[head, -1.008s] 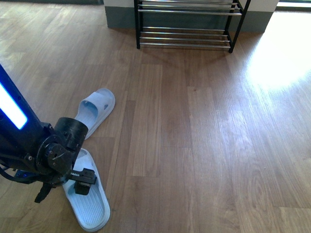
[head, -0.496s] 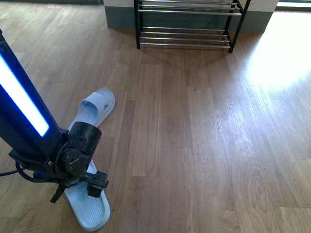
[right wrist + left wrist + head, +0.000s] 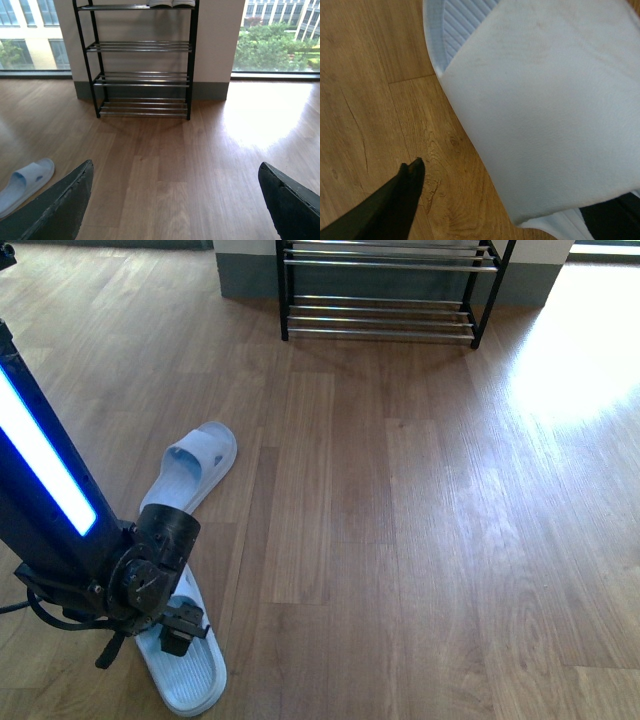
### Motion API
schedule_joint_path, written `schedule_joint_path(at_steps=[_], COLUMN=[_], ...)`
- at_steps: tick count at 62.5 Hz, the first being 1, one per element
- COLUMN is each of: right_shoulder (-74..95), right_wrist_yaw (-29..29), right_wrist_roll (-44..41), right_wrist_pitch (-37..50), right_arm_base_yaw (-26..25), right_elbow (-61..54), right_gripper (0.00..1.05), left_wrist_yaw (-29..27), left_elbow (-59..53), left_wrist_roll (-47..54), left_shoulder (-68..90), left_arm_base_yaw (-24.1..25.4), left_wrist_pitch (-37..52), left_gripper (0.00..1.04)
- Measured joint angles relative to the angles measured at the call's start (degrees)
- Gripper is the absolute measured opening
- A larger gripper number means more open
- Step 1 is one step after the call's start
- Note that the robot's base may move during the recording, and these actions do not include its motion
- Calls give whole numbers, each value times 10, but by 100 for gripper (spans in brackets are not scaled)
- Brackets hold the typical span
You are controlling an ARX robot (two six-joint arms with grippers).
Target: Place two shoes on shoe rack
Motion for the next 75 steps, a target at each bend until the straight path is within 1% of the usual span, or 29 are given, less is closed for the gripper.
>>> schedule_joint_path(at_steps=[4,8,11,13,25,28,37,43,47,55,64,70,74,75], right_shoulder=[0,0,0,0,0,0,0,0,0,0,0,0,0,0], right_wrist_yaw=[0,0,0,0,0,0,0,0,0,0,0,0,0,0], right_wrist_roll=[0,0,0,0,0,0,0,0,0,0,0,0,0,0], right_wrist_pitch=[0,0,0,0,0,0,0,0,0,0,0,0,0,0], right_arm_base_yaw=[0,0,0,0,0,0,0,0,0,0,0,0,0,0], right_elbow=[0,0,0,0,0,0,0,0,0,0,0,0,0,0], right_gripper=[96,96,96,96,96,96,96,96,96,96,96,96,96,96], left_wrist_yaw=[-10,-9,-12,-12,-16,-23,-19,14,18,8,-3,-10,-13,-22], left_elbow=[0,0,0,0,0,0,-17,-61,-90,-165,-256,-313,-352,-365], left_wrist_roll=[0,0,0,0,0,0,-6,-41,-53,-65,-68,-69,-75,-75], left_shoulder=[1,1,1,1,1,1,-11,-65,-108,-250,-424,-529,-605,-630], left_arm_base_yaw=[3,4,6,6,7,7,9,15,19,32,43,43,43,42], left_wrist_pitch=[0,-1,-1,-2,-6,-6,-2,-7,3,38,52,45,24,23], left_gripper=[62,53,44,40,8,2,2,2,2,2,2,2,2,2])
